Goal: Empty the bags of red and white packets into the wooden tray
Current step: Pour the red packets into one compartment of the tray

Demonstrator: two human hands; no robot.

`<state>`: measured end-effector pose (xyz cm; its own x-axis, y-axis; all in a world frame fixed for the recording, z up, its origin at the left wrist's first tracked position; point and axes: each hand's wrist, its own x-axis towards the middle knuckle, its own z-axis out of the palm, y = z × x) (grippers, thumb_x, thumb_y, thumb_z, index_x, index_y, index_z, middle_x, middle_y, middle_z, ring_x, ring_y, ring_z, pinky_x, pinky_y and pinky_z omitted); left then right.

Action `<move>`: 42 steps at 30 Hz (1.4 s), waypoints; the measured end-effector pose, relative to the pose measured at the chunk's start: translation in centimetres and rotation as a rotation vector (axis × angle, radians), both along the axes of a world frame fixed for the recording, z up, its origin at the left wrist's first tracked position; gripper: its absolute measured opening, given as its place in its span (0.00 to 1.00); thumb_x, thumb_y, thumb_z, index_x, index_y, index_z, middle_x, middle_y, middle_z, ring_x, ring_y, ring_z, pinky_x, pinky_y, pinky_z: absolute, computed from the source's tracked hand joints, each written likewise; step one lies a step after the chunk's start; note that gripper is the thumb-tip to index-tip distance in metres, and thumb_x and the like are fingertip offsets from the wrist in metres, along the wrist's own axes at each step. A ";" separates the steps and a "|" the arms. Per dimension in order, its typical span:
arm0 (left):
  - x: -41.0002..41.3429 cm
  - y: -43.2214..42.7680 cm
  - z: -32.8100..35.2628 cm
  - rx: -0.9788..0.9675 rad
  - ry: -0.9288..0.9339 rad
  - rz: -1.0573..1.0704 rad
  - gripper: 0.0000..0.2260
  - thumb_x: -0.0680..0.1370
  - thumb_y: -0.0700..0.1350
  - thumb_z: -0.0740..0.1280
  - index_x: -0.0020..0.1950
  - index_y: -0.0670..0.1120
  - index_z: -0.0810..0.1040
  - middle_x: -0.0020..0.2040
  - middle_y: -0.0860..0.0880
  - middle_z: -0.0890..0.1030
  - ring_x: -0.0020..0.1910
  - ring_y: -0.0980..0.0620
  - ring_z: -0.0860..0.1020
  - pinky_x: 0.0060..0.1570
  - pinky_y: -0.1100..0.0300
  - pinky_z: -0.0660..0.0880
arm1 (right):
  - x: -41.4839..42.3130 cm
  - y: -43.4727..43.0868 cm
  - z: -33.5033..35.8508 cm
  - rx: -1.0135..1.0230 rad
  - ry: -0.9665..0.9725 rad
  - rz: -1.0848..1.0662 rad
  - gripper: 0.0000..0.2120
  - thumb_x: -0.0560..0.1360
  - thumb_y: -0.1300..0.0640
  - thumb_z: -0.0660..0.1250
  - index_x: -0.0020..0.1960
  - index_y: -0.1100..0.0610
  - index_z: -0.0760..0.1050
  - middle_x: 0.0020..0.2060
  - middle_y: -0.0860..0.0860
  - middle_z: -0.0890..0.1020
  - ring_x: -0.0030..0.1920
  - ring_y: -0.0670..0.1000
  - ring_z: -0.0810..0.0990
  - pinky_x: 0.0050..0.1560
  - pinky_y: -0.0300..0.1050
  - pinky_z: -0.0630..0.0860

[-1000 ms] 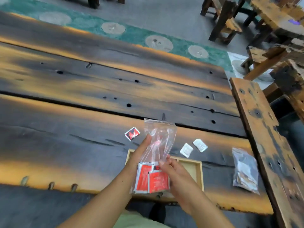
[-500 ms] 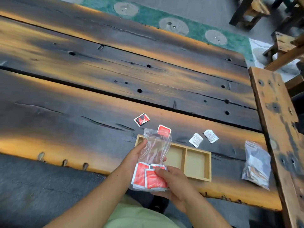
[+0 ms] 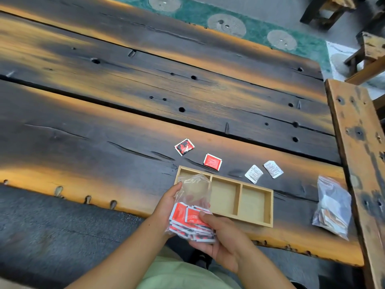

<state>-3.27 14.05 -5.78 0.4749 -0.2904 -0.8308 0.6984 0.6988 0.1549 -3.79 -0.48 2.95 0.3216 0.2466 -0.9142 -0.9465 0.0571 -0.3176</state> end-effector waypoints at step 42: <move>-0.7 0.0 0.1 -0.158 -0.082 0.185 0.29 0.76 0.60 0.68 0.71 0.44 0.74 0.71 0.38 0.73 0.68 0.37 0.72 0.69 0.41 0.66 | -0.6 -0.1 2.4 0.108 -0.049 -0.074 0.14 0.79 0.64 0.66 0.61 0.71 0.73 0.49 0.69 0.84 0.44 0.65 0.87 0.33 0.45 0.84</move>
